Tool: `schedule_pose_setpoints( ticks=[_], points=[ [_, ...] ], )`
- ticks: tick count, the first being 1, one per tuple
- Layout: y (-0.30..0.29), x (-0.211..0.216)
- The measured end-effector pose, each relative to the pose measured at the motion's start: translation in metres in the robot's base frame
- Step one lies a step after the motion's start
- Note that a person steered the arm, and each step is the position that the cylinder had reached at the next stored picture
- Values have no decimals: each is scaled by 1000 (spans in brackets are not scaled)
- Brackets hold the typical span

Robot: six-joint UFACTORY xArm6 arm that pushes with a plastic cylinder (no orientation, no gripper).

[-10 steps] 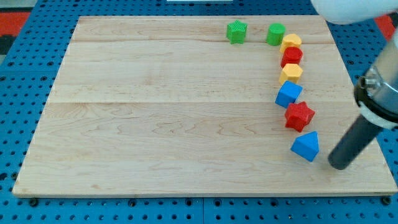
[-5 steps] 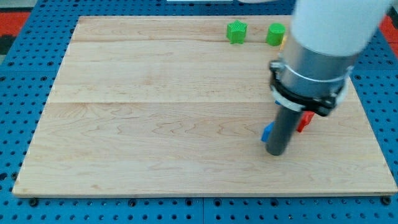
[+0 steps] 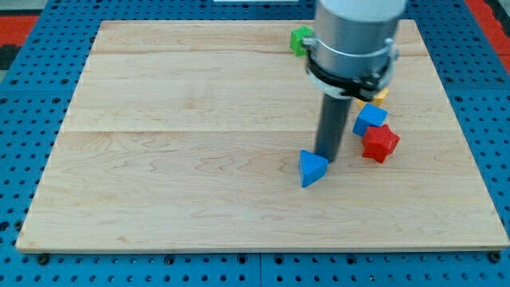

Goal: Slide the blue triangle towards the green star

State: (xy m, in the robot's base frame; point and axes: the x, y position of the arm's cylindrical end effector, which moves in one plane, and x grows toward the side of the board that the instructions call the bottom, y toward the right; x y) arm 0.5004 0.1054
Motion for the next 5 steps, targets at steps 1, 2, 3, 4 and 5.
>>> schedule_pose_setpoints(
  ticks=[1,2,3,4,5],
  points=[
    [34,22],
    [-46,22],
    [-120,18],
    [-166,-15],
    [-189,-59]
  ],
)
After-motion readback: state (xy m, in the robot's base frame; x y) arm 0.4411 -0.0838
